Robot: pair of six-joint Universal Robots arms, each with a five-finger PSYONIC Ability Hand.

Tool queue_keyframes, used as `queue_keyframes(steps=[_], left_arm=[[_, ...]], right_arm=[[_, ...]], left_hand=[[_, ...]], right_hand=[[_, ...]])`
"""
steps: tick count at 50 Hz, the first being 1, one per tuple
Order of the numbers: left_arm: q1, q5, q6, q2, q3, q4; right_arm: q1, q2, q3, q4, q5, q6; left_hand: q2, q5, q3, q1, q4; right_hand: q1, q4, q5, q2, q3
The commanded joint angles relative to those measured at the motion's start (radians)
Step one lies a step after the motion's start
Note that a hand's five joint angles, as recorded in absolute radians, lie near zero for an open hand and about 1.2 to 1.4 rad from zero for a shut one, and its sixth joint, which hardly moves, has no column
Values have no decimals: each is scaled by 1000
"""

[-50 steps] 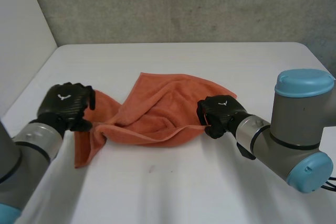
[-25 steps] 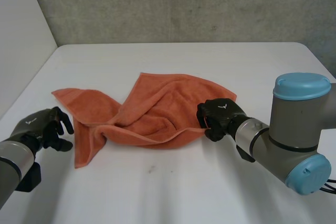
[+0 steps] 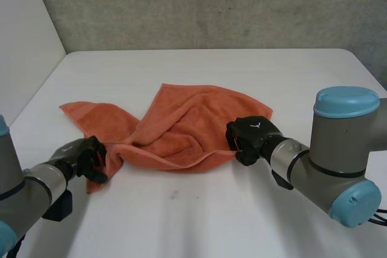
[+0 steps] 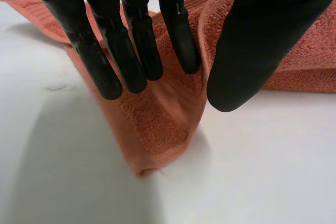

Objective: Fold the laundry

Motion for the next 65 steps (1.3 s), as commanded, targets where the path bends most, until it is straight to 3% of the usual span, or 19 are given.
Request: queue_keyframes(steps=[1,22,26,31,38,45,53,59,65], left_arm=[[-53,0,-48,-27,47,1],[-162,-60,-48,-185,196,112],[-176,-85,-46,-213,231,139],[-191,-106,-40,-231,256,174],[-191,-105,-25,-200,265,167],[-157,-93,128,46,196,133],[-111,-89,437,290,107,-19],[-117,-56,449,461,118,-72],[-113,-42,443,539,153,-42]], right_arm=[[3,0,2,0,-1,-2],[11,1,9,1,-7,-5],[11,1,10,1,-7,-5],[11,1,10,1,-5,-5],[-2,-14,-7,12,1,-12],[-3,-92,-47,93,2,-75],[-17,-204,-107,340,35,-339],[-29,-392,-143,287,107,-344],[-32,-508,-139,201,116,-278]], left_hand=[[104,99,100,100,105],[150,146,147,147,152],[253,249,249,250,255],[580,576,577,577,582],[582,578,578,578,583],[582,578,578,578,583],[582,578,578,578,583],[582,578,578,578,583],[582,578,578,578,583]], right_hand=[[409,208,226,219,213],[409,208,226,219,213],[409,208,226,219,213],[409,208,226,219,213],[409,208,226,219,213],[409,208,226,219,213],[409,208,226,219,213],[409,208,226,219,213],[409,208,226,219,213]])
